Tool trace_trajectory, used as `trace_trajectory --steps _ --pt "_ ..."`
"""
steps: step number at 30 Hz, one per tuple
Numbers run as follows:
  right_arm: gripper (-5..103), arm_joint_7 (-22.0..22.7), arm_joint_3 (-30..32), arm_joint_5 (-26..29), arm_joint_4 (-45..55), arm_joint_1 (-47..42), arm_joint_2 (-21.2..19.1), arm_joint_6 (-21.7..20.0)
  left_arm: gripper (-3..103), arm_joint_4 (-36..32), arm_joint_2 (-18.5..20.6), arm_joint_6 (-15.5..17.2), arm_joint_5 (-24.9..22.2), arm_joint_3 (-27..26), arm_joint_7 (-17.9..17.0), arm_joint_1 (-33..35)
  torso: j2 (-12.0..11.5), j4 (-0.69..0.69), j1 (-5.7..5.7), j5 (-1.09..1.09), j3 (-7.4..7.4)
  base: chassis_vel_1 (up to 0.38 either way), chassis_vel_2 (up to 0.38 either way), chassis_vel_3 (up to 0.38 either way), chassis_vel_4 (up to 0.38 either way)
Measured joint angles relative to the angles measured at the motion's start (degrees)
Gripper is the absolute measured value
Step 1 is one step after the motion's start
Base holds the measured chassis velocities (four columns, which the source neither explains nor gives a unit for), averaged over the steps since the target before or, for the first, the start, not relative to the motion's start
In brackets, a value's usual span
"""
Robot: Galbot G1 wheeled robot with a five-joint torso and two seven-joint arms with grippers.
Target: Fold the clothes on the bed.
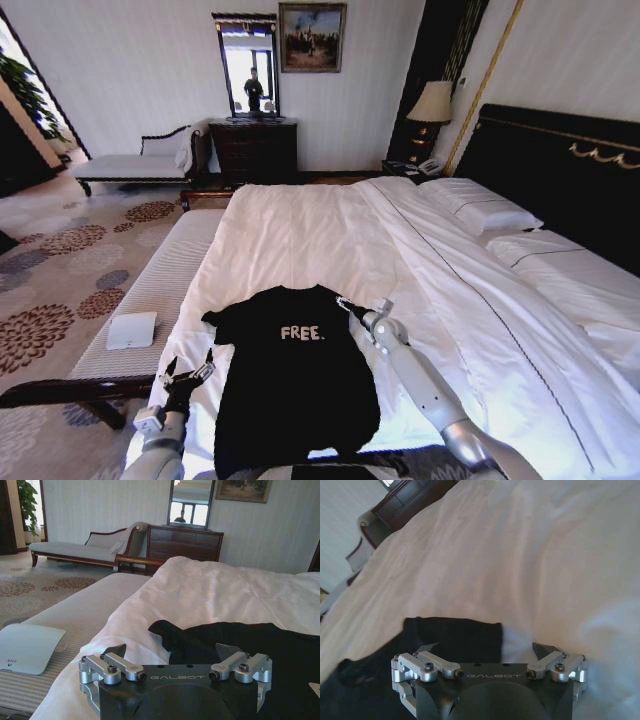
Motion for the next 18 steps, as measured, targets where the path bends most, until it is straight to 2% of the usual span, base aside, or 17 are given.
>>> trace_trajectory --steps 7,11,13,16,17,18 --pt "103 0.05 0.18 0.60 -1.68 0.16 0.41 0.38 100 0.01 -0.15 0.02 0.05 -0.32 -0.06 0.32 0.01 -0.01 0.00 0.00 -0.01 0.000 0.000 0.000 0.000" --pt "85 0.73 0.18 2.22 -2.93 1.40 1.31 0.06 100 -0.21 -0.25 0.01 0.04 -0.73 -0.08 0.62 0.01 0.00 0.00 0.00 0.00 0.000 0.000 0.000 0.000" --pt "85 0.79 0.13 2.44 -3.00 1.52 1.34 -0.07 100 -0.25 -0.26 0.00 0.01 -0.84 -0.09 0.64 0.01 -0.01 0.00 -0.01 0.00 0.000 0.000 0.000 0.000" --pt "68 0.82 -0.04 2.72 -2.66 1.33 1.33 -0.27 100 -0.25 -0.29 -0.02 -0.03 -0.97 -0.10 0.63 0.01 -0.01 0.00 0.00 0.00 0.000 0.000 0.000 0.000" --pt "68 0.82 -0.04 2.72 -2.66 1.33 1.33 -0.27 100 -0.25 -0.29 -0.02 -0.03 -0.97 -0.10 0.63 0.01 -0.01 0.00 0.00 0.00 0.000 0.000 0.000 0.000" --pt "63 0.82 -0.08 2.74 -2.50 1.24 1.33 -0.32 100 -0.25 -0.31 -0.03 -0.04 -0.98 -0.10 0.61 0.01 -0.01 -0.01 0.00 0.00 0.000 0.000 0.000 0.000"
